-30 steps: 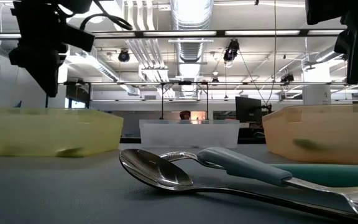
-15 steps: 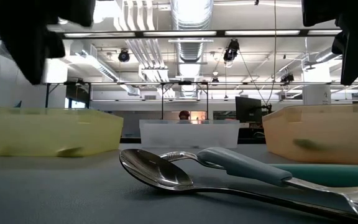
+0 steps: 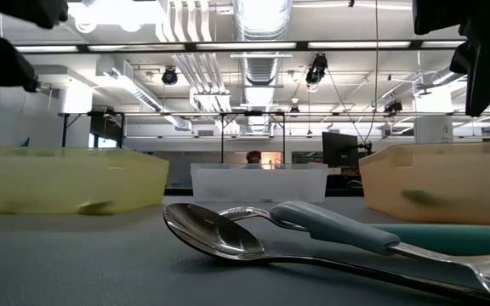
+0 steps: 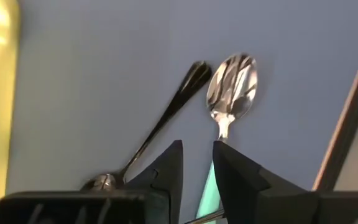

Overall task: Sort silverware by color (type)
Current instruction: Put the black spoon into the transparent bin

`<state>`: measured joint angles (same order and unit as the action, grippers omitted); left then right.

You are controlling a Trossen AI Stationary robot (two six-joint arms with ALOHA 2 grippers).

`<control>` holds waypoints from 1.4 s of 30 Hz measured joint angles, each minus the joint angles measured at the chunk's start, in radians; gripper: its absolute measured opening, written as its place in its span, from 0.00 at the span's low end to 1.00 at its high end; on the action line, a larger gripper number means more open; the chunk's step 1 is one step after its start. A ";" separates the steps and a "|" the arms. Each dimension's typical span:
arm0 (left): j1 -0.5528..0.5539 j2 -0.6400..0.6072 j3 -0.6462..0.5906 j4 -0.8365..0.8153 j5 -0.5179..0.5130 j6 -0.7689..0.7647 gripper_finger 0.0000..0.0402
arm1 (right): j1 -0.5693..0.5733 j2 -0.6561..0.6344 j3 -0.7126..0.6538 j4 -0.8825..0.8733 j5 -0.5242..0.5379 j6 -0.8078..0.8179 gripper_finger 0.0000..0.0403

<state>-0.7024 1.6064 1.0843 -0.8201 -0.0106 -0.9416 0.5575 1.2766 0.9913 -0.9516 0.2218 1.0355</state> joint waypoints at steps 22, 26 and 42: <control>0.026 0.210 -0.013 0.001 0.002 0.417 0.23 | 0.000 0.000 0.000 0.012 0.016 0.011 0.24; 0.041 0.218 -0.016 0.012 0.024 0.486 0.23 | 0.000 0.000 0.000 0.016 0.018 0.016 0.24; 0.064 0.242 -0.020 0.039 0.131 0.357 0.02 | 0.000 0.000 0.000 0.021 0.018 0.039 0.24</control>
<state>-0.6384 1.8488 1.0644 -0.7810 0.1207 -0.5845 0.5575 1.2766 0.9913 -0.9302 0.2394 1.0740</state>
